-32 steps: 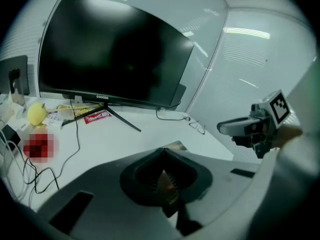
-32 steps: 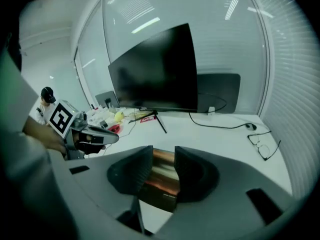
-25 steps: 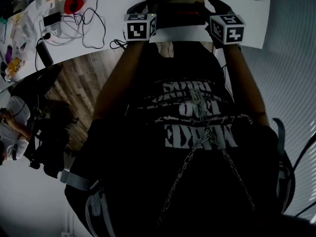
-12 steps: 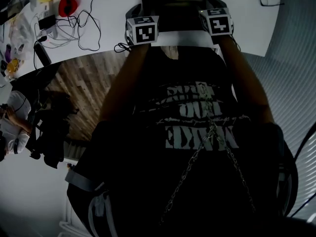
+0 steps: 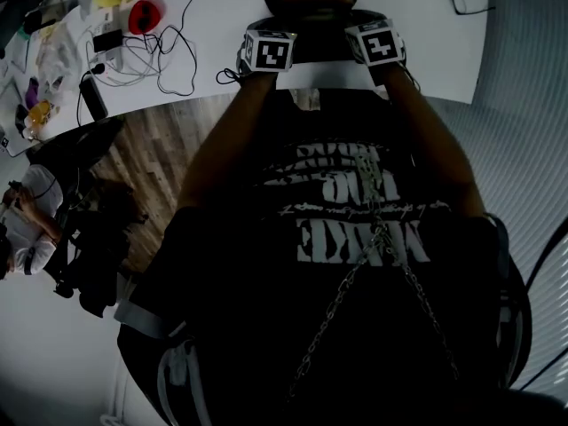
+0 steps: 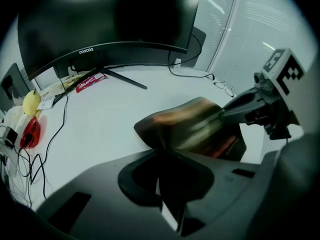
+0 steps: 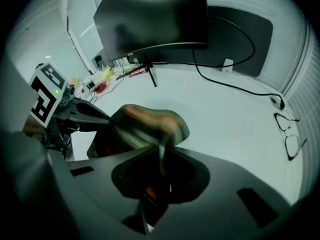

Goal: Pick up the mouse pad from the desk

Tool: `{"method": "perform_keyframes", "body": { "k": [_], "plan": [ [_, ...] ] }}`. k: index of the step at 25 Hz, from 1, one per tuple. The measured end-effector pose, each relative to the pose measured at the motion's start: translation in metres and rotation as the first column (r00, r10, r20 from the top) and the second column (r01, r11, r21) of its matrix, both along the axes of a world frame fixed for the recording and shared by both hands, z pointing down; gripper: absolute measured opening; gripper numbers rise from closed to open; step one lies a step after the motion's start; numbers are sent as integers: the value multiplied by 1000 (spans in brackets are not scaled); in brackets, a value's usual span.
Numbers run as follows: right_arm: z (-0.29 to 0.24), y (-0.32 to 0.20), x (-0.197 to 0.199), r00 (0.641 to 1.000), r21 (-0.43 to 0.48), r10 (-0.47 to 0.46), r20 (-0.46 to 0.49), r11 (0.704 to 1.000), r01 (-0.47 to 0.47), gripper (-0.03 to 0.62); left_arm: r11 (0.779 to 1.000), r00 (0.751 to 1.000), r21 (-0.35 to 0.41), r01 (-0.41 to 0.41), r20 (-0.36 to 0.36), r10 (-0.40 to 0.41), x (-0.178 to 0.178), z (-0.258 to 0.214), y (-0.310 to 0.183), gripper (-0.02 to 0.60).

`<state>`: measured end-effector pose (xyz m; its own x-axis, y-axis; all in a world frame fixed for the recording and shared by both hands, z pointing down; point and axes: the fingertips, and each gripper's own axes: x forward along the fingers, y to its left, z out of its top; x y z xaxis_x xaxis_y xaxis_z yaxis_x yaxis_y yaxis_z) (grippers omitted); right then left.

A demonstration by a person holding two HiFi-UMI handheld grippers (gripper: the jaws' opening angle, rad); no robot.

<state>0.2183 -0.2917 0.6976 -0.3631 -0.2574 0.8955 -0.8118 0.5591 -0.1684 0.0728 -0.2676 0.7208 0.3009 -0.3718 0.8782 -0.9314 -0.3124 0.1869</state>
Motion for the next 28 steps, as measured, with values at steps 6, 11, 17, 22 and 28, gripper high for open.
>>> {"method": "perform_keyframes", "body": {
  "k": [6,11,17,22,28],
  "plan": [
    [-104,-26,0,985,118,82,154,988,-101,41,982,991,187,-25,-127,50,4,-116,-39,37],
    [-245,-57,-8,963,349,78,257,922,-168,41,893,982,449,-22,-156,102,-13,-264,-73,38],
    [-383,-54,-21,940,494,29,340,845,-204,41,818,955,574,-46,-214,204,-23,-395,-70,38],
    [-452,-41,-30,926,558,-17,378,802,-213,41,754,949,655,-54,-202,243,-38,-464,-62,38],
    [-476,-36,-41,916,596,-43,398,771,-223,41,719,941,693,-49,-209,266,-46,-489,-55,38]
  ]
}}
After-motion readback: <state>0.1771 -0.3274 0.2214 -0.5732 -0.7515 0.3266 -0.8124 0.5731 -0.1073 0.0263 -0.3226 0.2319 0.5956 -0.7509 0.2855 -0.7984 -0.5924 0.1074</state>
